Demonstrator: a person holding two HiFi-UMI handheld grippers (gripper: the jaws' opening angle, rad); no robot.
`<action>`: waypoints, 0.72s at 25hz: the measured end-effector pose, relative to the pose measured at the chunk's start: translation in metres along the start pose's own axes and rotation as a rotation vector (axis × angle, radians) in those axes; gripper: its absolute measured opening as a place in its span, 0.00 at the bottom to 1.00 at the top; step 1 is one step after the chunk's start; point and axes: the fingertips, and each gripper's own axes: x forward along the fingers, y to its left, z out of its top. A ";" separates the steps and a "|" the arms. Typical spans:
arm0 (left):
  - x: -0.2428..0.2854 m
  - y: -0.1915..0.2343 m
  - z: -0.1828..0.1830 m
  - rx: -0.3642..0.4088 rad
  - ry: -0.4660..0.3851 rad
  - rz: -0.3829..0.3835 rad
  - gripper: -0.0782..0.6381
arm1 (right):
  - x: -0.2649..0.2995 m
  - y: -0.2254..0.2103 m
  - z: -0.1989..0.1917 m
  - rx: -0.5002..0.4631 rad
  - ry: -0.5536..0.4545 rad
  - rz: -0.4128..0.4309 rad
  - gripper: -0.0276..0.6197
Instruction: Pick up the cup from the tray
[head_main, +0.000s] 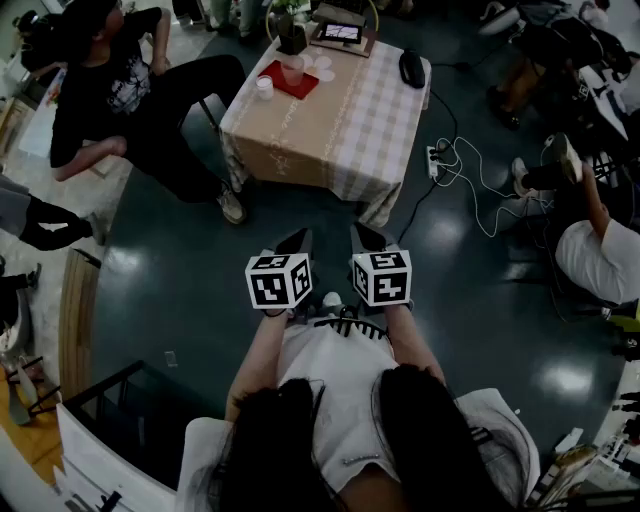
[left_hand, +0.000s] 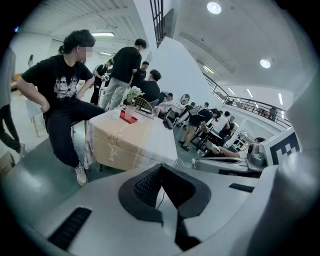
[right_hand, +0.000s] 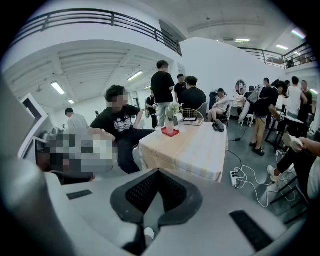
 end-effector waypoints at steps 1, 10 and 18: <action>0.001 -0.001 0.001 0.000 -0.004 0.000 0.11 | 0.000 -0.002 0.001 0.002 -0.004 -0.003 0.05; 0.015 -0.020 0.003 0.005 -0.014 0.002 0.11 | -0.006 -0.023 0.002 0.006 -0.020 0.008 0.05; 0.021 -0.030 -0.003 -0.015 -0.017 0.032 0.11 | -0.010 -0.031 0.009 0.029 -0.076 0.113 0.16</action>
